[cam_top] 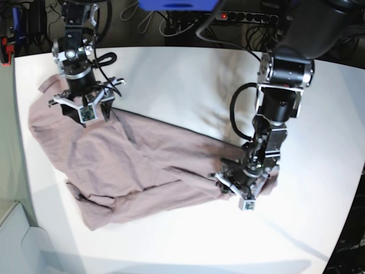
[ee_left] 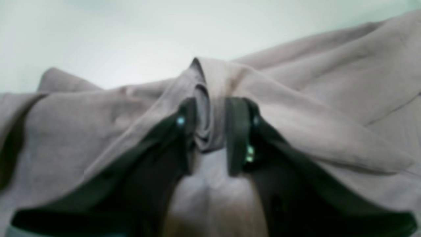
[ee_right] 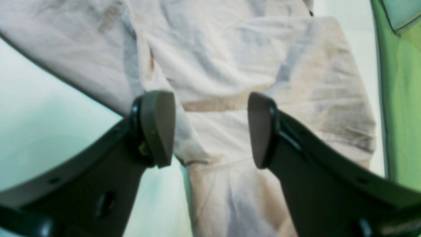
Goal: Layout the t-shirt on the table in an organized manner, then fold the t-shirt properly
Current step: 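Pull the held shirt edges apart with both grippers to spread the shirt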
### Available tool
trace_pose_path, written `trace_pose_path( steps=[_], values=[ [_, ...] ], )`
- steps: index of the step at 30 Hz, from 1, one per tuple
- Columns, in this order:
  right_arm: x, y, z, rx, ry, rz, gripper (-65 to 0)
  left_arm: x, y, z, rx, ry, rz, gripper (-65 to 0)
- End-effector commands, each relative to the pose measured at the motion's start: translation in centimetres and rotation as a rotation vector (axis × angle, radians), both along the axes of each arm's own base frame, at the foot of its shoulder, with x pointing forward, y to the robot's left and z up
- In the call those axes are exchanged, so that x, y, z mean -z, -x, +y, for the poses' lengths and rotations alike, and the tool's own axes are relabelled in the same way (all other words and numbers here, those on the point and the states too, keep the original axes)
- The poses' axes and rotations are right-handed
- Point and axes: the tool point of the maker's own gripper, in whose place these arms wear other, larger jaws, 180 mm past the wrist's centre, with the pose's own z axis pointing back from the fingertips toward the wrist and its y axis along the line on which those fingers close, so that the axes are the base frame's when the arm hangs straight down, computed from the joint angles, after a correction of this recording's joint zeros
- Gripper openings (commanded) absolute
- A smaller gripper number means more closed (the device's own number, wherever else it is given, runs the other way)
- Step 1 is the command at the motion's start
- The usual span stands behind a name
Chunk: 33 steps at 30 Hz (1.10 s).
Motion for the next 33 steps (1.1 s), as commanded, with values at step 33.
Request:
trace_pose_path(
  steps=[33],
  values=[
    [-1.7, -1.0, -0.1, -0.005, 0.000, -0.065, -29.4, -10.1, 10.3, 3.4, -0.010, -0.065, -0.116, -64.9]
  ],
)
